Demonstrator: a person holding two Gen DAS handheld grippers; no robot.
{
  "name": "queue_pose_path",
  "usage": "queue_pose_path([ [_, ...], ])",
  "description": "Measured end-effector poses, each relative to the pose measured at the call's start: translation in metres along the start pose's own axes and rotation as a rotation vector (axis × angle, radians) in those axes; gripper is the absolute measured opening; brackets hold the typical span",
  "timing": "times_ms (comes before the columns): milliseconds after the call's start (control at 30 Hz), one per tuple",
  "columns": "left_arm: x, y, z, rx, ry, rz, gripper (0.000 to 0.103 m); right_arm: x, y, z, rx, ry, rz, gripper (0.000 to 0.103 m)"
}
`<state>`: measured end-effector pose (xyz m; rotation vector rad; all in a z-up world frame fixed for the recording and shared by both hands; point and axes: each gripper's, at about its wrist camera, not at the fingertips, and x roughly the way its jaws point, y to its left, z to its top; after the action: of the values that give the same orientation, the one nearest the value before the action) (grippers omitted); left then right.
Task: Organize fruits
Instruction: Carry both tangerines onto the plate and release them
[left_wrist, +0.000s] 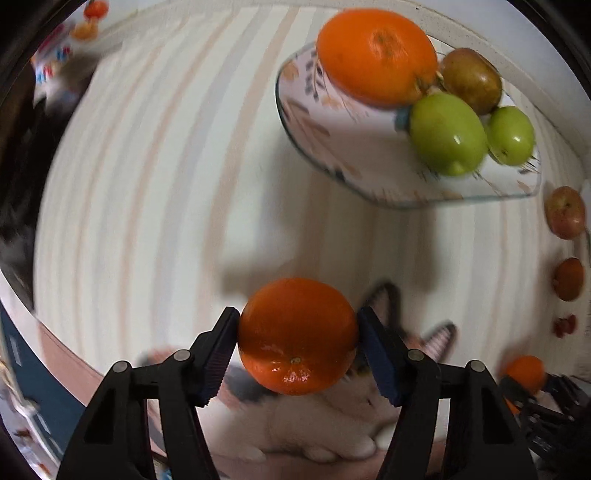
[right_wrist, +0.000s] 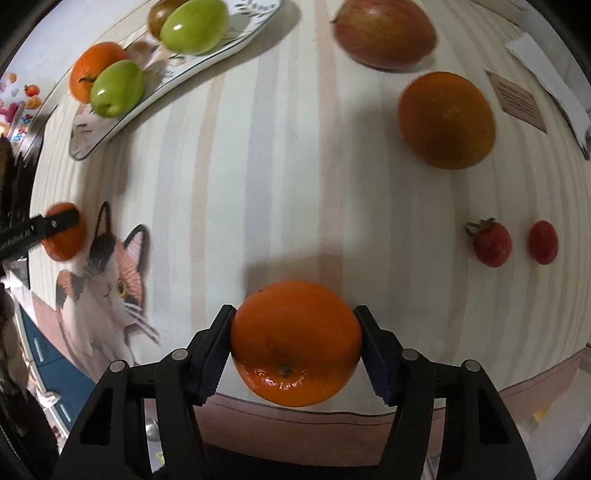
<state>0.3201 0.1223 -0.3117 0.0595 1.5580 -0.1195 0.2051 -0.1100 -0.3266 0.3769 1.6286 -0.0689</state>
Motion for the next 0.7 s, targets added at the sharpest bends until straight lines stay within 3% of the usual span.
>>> queue_pose_path([
  [133, 0.001, 0.002, -0.031, -0.054, 0.048, -0.079, 0.063, 0.001, 0.016, 0.003, -0.054, 0.009, 0.023, 0.067],
  [233, -0.002, 0.001, -0.043, -0.066, 0.035, -0.085, 0.063, 0.002, 0.028, 0.005, -0.098, 0.017, 0.02, 0.067],
  [400, 0.0, -0.003, -0.043, -0.06, 0.034, -0.085, 0.064, 0.001, 0.039, 0.011, -0.143, 0.025, 0.001, 0.067],
  [533, 0.015, -0.004, -0.029, -0.069, 0.09, -0.119, 0.066, 0.0, 0.049, 0.019, -0.146, 0.044, 0.003, 0.068],
  [700, 0.017, -0.014, -0.028, -0.035, 0.086, -0.069, 0.064, -0.005, 0.047, 0.021, -0.151, 0.055, 0.013, 0.068],
])
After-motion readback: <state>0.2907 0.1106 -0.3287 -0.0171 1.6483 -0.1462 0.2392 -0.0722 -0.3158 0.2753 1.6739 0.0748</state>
